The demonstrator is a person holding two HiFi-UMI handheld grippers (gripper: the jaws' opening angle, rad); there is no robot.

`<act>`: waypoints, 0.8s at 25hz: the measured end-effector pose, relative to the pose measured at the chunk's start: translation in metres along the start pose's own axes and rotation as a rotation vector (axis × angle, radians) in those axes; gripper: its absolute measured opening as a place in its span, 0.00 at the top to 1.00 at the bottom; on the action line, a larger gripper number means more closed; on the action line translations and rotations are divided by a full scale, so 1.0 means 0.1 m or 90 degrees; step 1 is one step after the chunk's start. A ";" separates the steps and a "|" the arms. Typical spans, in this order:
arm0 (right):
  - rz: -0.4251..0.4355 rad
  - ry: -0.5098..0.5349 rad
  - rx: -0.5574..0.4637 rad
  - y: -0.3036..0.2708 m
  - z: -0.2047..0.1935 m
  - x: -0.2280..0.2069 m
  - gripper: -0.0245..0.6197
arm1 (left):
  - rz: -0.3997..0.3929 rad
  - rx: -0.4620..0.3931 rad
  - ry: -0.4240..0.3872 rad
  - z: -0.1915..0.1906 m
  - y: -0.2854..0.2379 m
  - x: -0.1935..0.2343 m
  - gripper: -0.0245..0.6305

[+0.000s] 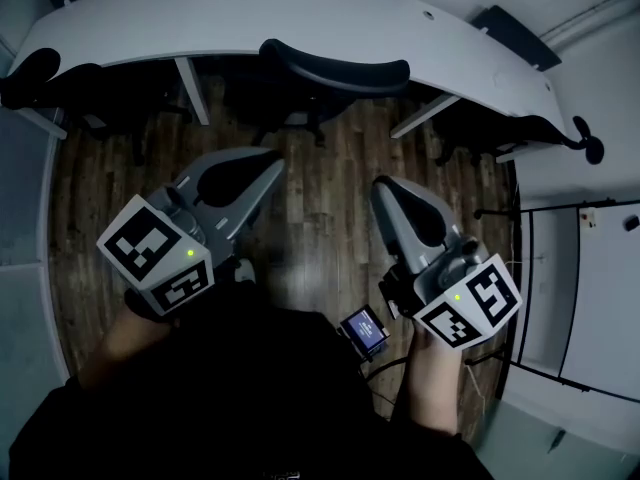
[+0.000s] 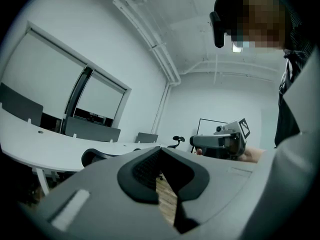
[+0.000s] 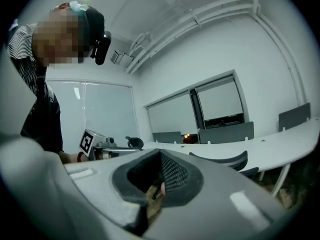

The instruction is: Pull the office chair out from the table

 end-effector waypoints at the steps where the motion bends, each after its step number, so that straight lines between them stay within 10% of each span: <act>1: -0.003 0.001 0.003 -0.08 0.01 0.01 0.96 | -0.005 0.001 0.002 0.00 0.01 0.07 0.96; 20: -0.045 0.032 0.040 -0.75 0.14 -0.09 0.96 | -0.040 0.002 0.040 -0.19 -0.05 0.70 0.96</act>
Point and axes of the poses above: the fingertips, and each gripper's own axes: y backward along the fingers, x to its left, z out of its top, the point moved 7 cm from there along y, backward along the fingers, and after that the axes turned 5 degrees about -y, right-handed, at the moved point
